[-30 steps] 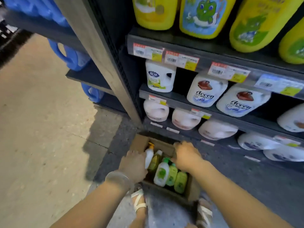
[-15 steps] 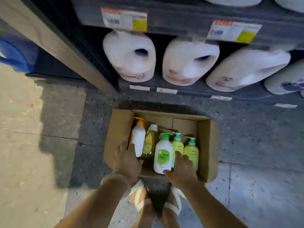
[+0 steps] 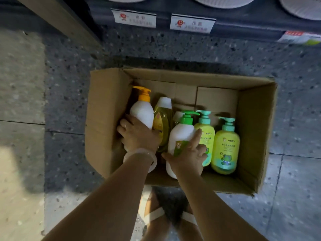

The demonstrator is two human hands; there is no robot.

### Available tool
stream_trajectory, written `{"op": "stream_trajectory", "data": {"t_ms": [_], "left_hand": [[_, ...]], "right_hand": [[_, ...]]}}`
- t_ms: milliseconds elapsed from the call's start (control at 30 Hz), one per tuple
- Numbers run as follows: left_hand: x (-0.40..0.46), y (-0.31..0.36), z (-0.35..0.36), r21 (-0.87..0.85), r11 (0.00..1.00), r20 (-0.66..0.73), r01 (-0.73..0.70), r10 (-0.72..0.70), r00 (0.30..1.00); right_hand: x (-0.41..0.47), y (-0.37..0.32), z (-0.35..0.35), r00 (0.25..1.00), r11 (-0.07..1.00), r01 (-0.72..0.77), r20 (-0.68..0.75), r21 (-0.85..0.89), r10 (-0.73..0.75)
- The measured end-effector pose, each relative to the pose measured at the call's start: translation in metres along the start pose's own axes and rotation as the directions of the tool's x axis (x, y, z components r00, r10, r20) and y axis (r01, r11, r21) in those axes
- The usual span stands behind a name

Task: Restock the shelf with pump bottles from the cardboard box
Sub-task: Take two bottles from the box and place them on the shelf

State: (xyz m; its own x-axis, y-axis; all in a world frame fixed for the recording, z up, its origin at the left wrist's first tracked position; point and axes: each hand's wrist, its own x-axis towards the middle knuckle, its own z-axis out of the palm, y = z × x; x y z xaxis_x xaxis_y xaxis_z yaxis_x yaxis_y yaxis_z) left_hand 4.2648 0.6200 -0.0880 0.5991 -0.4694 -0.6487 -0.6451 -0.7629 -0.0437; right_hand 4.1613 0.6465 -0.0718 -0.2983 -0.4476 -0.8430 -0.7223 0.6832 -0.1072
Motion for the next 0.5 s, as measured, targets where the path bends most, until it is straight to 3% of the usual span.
{"op": "stream_trajectory", "data": {"t_ms": [267, 500], "left_hand": [[0.015, 0.0, 0.009, -0.24, 0.971, 0.025, 0.002, 0.004, 1.0], [0.022, 0.001, 0.001, -0.209, 0.978, 0.119, -0.009, 0.034, 0.992]], "right_hand": [[0.002, 0.015, 0.011, 0.996, 0.982, 0.016, -0.094, 0.188, 0.002], [0.007, 0.011, -0.004, 0.999, 0.984, -0.006, -0.042, 0.177, 0.014]]}}
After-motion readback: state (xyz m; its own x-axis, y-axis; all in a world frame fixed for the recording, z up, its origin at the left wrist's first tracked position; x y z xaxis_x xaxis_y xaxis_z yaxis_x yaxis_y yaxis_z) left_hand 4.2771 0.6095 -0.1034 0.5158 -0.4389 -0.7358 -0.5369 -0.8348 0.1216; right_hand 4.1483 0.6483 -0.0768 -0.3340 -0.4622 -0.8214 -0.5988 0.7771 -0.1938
